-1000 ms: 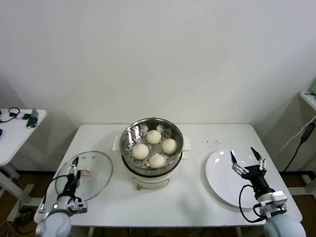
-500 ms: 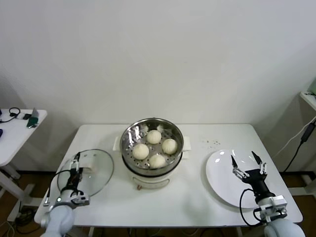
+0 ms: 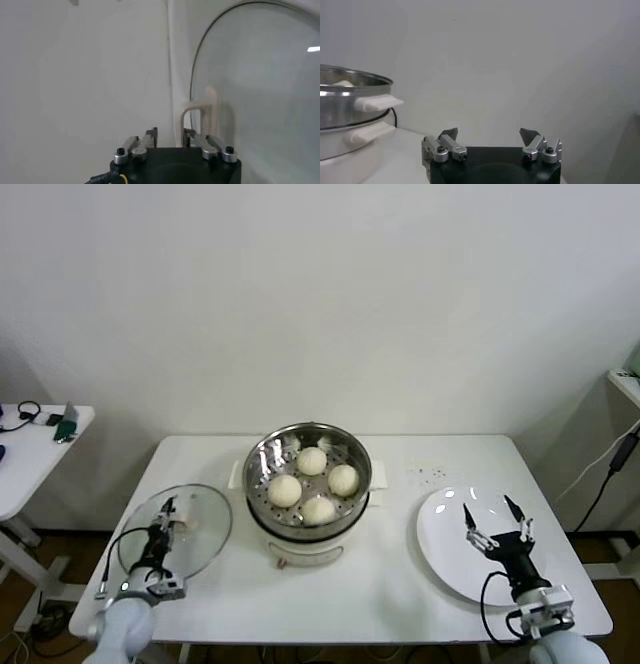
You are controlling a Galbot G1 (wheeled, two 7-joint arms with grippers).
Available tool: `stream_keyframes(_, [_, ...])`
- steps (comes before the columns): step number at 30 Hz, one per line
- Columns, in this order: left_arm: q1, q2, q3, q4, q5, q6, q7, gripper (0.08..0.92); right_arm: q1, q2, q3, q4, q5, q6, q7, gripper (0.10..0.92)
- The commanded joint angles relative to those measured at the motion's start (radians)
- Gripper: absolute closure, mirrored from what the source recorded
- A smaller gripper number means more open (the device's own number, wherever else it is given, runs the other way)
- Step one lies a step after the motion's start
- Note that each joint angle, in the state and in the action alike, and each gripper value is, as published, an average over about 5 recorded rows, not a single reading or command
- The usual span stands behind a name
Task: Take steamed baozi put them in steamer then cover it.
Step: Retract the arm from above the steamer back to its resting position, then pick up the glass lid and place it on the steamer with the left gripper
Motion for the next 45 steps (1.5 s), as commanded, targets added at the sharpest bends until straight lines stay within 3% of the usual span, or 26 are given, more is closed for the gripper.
stream_keyframes(1, [-0.015, -0.003, 0.003, 0.023, -0.015, -0.012, -0.005, 0.632, -0.003, 0.013, 0.004, -0.007, -0.018, 0.004, -0.003, 0.203])
stream_keyframes(9, [0.011, 0.005, 0.001, -0.031, -0.052, -0.007, -0.004, 0.838, 0.001, 0.018, 0.007, -0.008, -0.021, 0.007, -0.003, 0.203])
stream_keyframes(23, [0.204, 0.07, -0.023, -0.406, -0.174, 0.119, -0.013, 0.847, 0.009, -0.005, 0.015, -0.021, -0.02, 0.012, -0.002, 0.203])
stream_keyframes(33, [0.369, 0.145, -0.024, -0.716, -0.172, 0.423, -0.035, 0.847, 0.04, -0.03, 0.004, -0.056, -0.023, 0.013, -0.001, 0.203])
stream_keyframes(39, [0.362, 0.223, 0.015, -0.849, -0.215, 0.55, 0.036, 0.847, 0.066, -0.037, -0.017, -0.078, -0.035, 0.012, 0.001, 0.203])
stream_keyframes(45, [0.279, 0.339, 0.173, -0.892, -0.252, 0.662, 0.094, 0.847, 0.092, -0.033, -0.061, -0.093, -0.055, 0.005, 0.015, 0.203])
